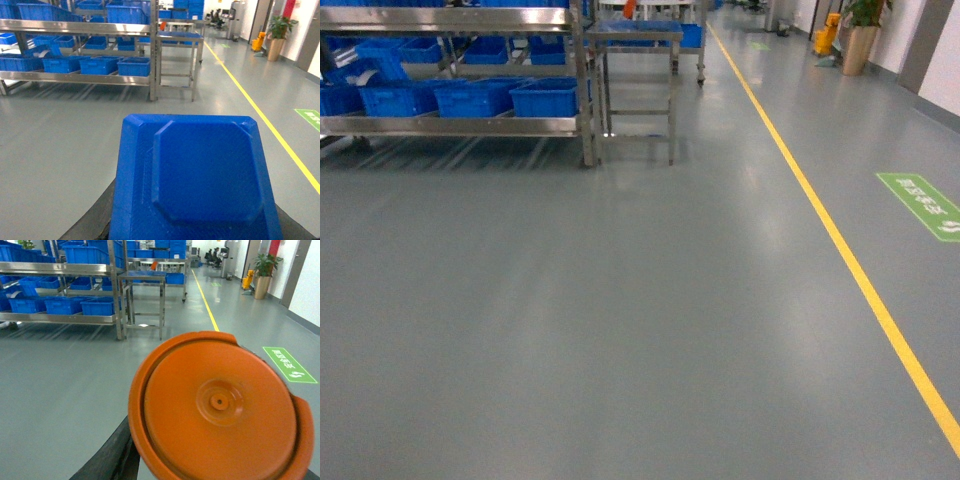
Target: Sort blue parts and orange caps into right shelf containers
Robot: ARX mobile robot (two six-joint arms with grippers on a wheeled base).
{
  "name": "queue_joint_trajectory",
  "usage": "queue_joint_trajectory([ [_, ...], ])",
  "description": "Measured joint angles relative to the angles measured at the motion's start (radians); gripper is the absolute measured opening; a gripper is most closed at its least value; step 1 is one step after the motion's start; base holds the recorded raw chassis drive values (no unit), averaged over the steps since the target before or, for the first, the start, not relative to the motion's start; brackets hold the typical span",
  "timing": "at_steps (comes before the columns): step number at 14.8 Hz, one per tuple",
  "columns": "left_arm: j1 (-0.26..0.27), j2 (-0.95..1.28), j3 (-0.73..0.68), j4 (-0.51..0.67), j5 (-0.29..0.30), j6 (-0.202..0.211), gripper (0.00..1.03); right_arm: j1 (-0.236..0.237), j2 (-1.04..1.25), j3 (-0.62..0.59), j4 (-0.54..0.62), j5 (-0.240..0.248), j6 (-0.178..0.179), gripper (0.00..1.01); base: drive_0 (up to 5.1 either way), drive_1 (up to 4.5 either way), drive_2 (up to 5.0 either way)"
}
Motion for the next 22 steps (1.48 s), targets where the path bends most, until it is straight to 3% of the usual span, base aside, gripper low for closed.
queue_joint_trajectory([
  [22, 0.002, 0.000, 0.000, -0.002, -0.001, 0.000, 0.43, 0.000, 0.000, 0.000, -0.002, 0.000, 0.000, 0.45, 0.0, 4.30, -4.3],
])
